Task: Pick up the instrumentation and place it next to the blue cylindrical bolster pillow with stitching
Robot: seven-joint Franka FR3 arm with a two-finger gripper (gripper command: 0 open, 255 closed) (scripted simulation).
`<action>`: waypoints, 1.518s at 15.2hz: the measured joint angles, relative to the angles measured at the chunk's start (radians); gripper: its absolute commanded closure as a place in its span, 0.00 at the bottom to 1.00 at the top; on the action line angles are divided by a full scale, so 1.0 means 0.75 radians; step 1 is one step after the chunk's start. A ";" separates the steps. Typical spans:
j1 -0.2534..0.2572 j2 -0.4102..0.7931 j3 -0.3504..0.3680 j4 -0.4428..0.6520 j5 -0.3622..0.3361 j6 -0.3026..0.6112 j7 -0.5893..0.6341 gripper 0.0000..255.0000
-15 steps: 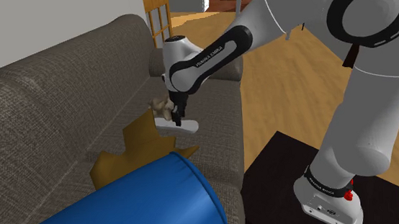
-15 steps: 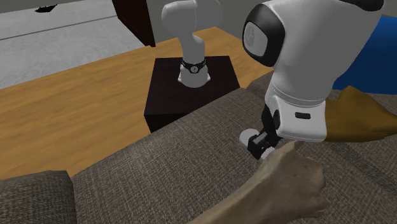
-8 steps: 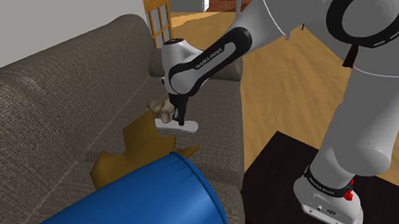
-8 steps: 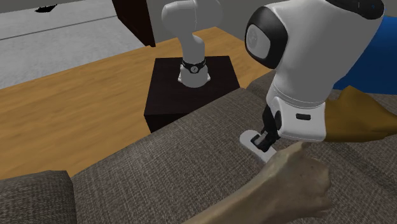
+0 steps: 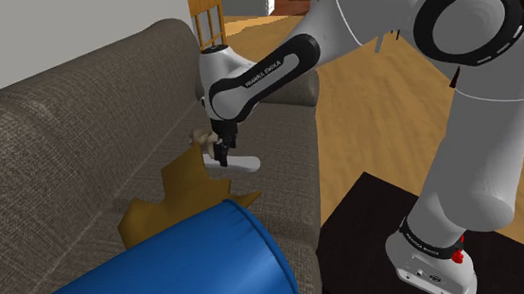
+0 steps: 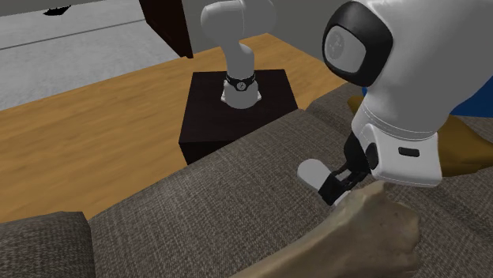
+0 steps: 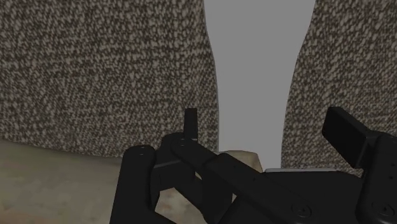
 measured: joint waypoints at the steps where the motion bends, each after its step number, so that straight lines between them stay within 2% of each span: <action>1: 0.000 0.000 0.000 -0.004 -0.001 0.012 -0.001 0.00; 5: 0.001 0.000 -0.001 -0.023 -0.007 0.077 0.002 0.00; 11: 0.001 0.022 -0.003 0.002 -0.008 0.064 0.004 0.00; 12: -0.001 0.019 -0.004 -0.018 -0.007 0.075 0.000 1.00; 23: 0.001 0.055 -0.003 -0.026 -0.006 0.078 -0.001 1.00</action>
